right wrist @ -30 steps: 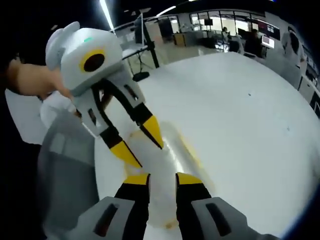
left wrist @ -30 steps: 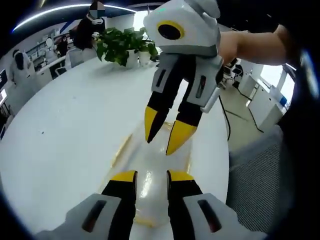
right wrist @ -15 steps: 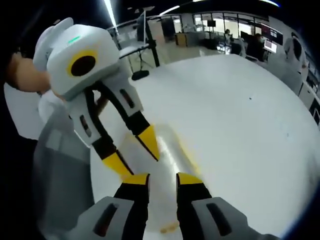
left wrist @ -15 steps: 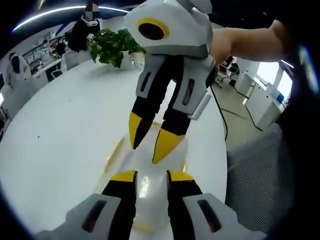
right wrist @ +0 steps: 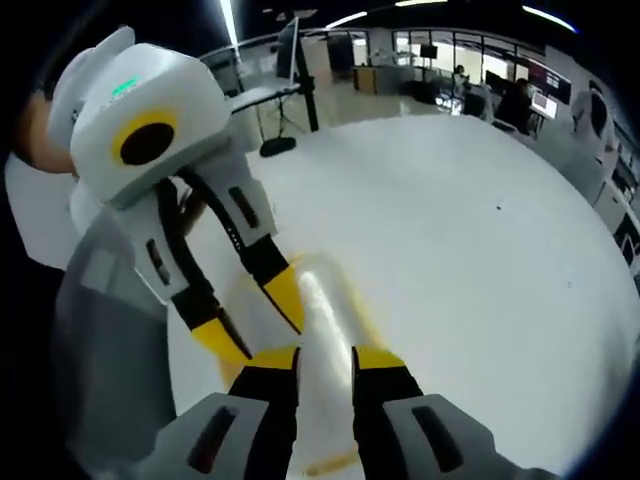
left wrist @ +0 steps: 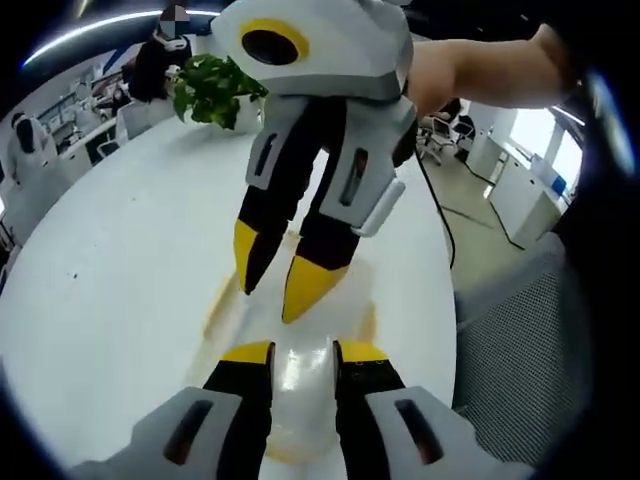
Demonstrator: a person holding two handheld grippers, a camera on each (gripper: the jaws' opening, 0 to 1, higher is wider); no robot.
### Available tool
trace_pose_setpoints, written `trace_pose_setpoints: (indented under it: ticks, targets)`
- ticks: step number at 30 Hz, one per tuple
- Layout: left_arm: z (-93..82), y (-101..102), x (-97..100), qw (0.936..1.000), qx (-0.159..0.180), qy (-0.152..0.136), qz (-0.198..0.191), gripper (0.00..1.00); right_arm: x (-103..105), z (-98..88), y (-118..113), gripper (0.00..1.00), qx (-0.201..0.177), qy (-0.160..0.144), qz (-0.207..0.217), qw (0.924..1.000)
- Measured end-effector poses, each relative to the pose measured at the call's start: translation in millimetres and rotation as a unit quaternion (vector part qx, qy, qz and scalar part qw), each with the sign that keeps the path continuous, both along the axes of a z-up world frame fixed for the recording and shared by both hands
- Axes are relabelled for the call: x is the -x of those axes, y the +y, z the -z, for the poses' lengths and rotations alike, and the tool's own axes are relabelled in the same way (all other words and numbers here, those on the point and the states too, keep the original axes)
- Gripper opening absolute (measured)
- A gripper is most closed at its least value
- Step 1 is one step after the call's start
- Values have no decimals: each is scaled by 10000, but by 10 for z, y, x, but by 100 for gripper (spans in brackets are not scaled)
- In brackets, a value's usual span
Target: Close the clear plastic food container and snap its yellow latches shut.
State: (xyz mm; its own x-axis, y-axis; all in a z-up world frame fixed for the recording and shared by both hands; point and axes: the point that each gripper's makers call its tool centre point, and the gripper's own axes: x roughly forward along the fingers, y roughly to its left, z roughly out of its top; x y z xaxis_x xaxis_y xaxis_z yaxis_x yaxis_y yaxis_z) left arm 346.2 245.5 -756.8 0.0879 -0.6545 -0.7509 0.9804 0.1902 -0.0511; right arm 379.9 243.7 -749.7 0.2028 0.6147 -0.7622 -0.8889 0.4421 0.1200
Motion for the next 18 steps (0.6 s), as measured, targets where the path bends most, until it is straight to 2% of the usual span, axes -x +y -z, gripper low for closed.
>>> trace_pose_setpoints:
  ticks: [6, 10, 16, 18]
  targets:
    - [-8, -27, 18, 10000, 17, 6, 35, 26, -64, 0, -32, 19, -26, -2, 106, 9999]
    - [3, -25, 50, 9999, -45, -105, 92, 29, -97, 15, -41, 20, -10, -14, 113, 9999]
    - [13, -19, 91, 9982, -197, -507, 263, 32, -148, 47, 19, 21, -16, 57, 55, 10000]
    - [1, -21, 95, 9980, -208, -557, 200, 32, -152, 54, 34, 21, -23, 84, 30, 10000]
